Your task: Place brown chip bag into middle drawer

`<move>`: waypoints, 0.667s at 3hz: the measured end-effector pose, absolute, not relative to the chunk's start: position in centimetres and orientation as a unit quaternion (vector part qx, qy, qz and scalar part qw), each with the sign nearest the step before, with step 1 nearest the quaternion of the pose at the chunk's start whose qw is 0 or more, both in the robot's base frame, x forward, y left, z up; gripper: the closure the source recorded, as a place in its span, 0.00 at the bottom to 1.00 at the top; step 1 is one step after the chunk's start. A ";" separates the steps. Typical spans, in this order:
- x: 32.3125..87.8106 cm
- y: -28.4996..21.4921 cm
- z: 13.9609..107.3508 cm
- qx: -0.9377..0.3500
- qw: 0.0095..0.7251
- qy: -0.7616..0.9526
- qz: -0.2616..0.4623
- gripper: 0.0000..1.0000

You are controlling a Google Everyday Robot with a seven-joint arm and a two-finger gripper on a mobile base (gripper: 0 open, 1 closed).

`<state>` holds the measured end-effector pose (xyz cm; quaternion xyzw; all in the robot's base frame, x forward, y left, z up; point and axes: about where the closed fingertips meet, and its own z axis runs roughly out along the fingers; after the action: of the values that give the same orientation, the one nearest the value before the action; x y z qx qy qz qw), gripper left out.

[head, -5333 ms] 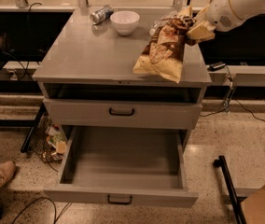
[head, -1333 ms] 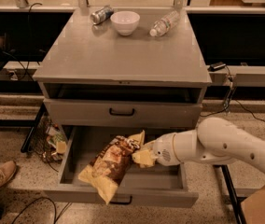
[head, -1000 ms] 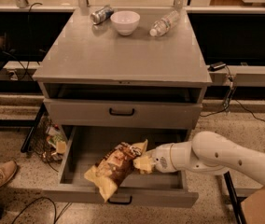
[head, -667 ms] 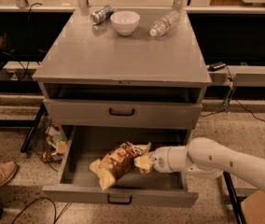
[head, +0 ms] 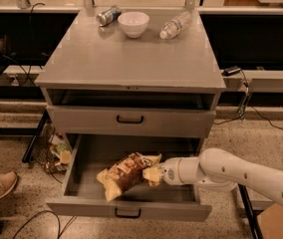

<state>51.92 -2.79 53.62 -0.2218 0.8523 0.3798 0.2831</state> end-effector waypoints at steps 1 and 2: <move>51.9 -2.6 53.6 -0.223 0.282 0.852 0.381 0.37; 51.8 -2.4 53.6 -0.224 0.281 0.851 0.382 0.14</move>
Offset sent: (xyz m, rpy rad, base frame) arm -0.0004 0.0015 -0.0003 0.0009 0.0008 0.0027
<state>51.83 -2.44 53.56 -0.2239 0.8514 0.3818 0.2814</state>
